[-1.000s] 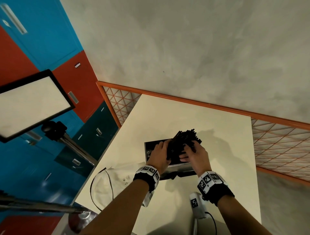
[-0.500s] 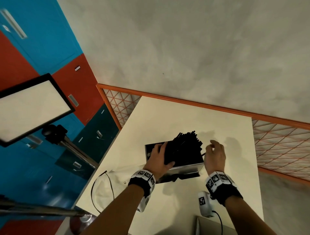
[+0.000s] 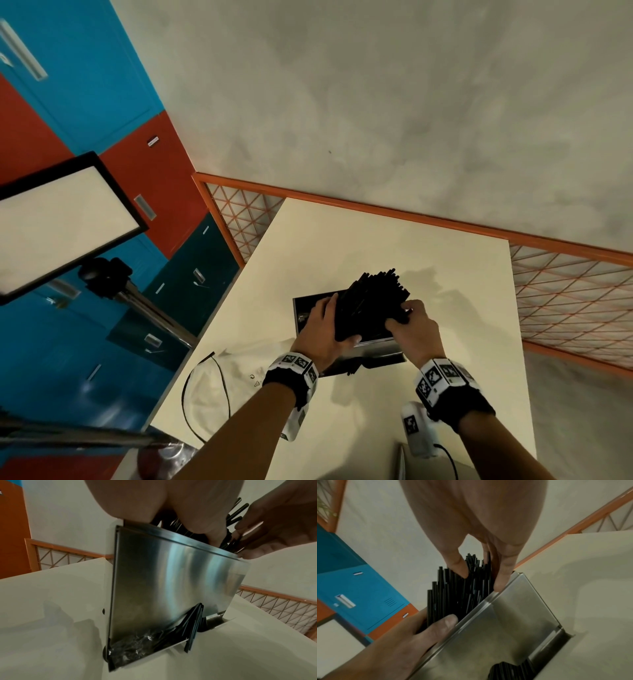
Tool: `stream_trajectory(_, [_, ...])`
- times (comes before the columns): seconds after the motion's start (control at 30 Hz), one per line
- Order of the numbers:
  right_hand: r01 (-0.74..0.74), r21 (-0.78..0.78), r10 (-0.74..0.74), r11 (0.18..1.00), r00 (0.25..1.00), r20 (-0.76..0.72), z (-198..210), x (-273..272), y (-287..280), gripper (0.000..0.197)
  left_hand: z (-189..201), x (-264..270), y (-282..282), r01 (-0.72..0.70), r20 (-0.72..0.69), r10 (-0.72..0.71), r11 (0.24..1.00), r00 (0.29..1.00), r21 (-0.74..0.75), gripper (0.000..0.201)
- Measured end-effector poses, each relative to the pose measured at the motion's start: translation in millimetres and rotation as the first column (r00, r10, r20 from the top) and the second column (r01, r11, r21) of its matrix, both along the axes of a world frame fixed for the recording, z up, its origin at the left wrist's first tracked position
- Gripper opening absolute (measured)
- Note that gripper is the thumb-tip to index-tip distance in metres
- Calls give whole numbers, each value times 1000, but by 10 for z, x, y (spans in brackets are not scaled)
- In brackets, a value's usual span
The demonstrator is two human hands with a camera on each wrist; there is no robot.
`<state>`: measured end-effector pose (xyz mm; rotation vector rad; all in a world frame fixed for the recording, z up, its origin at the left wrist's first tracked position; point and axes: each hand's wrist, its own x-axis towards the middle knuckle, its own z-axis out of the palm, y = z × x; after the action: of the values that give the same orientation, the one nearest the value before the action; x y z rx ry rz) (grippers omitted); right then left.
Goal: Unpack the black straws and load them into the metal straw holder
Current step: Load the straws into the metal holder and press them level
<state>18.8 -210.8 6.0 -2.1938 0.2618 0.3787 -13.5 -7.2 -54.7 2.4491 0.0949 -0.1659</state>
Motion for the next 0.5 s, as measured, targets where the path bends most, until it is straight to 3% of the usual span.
stream_trajectory(0.3, [41, 60, -35, 997, 996, -83, -72, 82, 100, 50, -29, 5, 9, 5, 11, -4, 1000, 1000, -12, 104])
stream_trajectory(0.5, [-89, -140, 96, 986, 995, 41, -8, 38, 99, 45, -14, 2, -3, -14, 8, 15, 1000, 1000, -27, 103])
